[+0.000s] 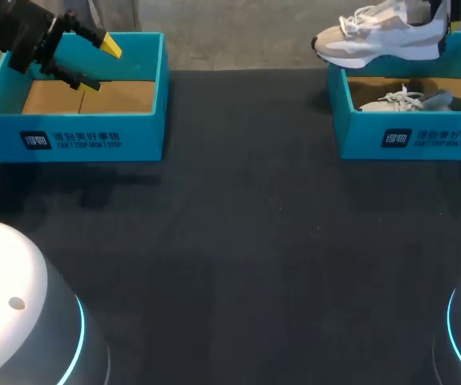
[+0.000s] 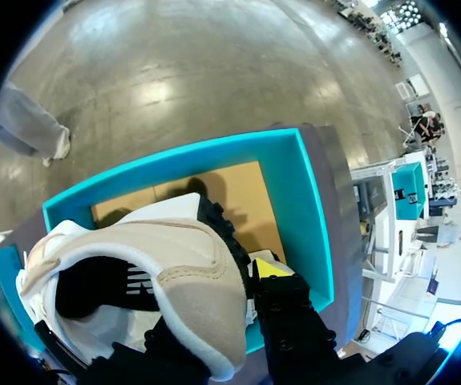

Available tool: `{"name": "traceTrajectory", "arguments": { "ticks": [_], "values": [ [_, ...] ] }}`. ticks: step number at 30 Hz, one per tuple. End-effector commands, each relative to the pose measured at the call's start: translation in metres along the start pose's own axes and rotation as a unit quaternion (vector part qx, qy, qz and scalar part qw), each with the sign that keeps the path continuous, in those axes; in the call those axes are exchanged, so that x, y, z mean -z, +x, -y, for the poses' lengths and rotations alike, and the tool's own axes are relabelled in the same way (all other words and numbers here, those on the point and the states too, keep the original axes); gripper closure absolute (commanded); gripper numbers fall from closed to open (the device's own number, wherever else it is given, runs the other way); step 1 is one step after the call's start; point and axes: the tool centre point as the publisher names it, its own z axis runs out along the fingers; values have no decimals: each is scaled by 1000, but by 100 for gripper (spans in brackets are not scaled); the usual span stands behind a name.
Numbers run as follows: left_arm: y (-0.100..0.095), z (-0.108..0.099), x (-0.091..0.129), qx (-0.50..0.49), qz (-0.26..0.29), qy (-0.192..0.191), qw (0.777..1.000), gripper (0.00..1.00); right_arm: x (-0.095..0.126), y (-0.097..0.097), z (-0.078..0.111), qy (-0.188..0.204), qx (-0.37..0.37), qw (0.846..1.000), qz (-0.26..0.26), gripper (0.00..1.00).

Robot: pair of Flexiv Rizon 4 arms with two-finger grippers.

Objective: Take the shoe out of the shoebox, open the shoe tongue, remove and reinsert the insole, then place the shoe into the shoebox

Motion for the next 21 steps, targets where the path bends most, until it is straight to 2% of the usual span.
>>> {"name": "traceTrajectory", "arguments": {
  "ticks": [1, 11, 21],
  "values": [
    [0, 0, 0, 0, -2, 0, 1000, 0, -1, 2, -3, 4, 0, 1000, 4, 100],
    [0, 0, 0, 0, -2, 0, 1000, 0, -3, 2, -2, 8, 0, 1000, 11, 100],
    [0, 0, 0, 0, -2, 0, 1000, 0, 13, -8, -3, 0, -10, 1000, 0, 100]
  ]
}}
